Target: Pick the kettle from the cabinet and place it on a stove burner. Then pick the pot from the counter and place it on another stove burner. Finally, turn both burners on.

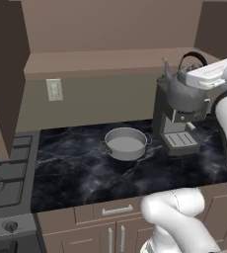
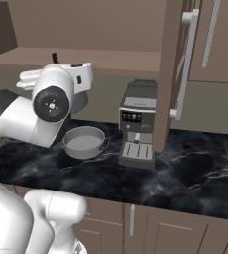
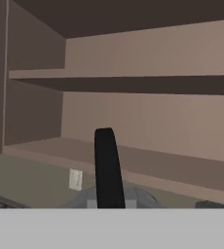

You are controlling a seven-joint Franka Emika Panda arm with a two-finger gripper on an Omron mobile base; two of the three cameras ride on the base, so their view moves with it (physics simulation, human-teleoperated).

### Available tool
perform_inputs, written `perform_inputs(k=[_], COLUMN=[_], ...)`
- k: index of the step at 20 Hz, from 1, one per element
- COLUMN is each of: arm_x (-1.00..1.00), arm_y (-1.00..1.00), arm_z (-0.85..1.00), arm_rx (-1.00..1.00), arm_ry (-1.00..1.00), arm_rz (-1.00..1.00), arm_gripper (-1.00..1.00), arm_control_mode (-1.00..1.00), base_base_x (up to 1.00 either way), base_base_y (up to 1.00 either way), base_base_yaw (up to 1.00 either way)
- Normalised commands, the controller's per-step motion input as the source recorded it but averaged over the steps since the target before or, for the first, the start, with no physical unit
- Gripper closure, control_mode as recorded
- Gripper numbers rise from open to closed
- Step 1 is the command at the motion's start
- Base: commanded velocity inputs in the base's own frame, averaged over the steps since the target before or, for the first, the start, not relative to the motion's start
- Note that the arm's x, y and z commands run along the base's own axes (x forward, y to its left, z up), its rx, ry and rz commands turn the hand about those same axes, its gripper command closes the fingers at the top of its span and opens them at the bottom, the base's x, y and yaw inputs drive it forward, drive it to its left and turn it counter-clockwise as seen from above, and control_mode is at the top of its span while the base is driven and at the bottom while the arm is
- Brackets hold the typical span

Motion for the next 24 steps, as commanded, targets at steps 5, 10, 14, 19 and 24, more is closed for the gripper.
perform_inputs(k=[5, 10, 14, 19, 24], arm_x=[-0.28, -0.02, 0.0, -0.01, 0.0], arm_y=[0.1, 0.0, 0.0, 0.0, 0.0], arm_z=[-0.06, 0.0, 0.0, 0.0, 0.0], arm_rx=[0.0, 0.0, 0.0, 0.0, 0.0], arm_ry=[0.0, 0.0, 0.0, 0.0, 0.0], arm_rz=[0.0, 0.0, 0.0, 0.0, 0.0], arm_gripper=[1.0, 1.0, 1.0, 1.0, 1.0], arm_control_mode=[-1.0, -1.0, -1.0, 1.0, 1.0], base_base_x=[0.0, 0.0, 0.0, -0.24, -0.7], base_base_y=[0.0, 0.0, 0.0, 0.0, 0.04], base_base_yaw=[0.0, 0.0, 0.0, 0.0, 0.0])
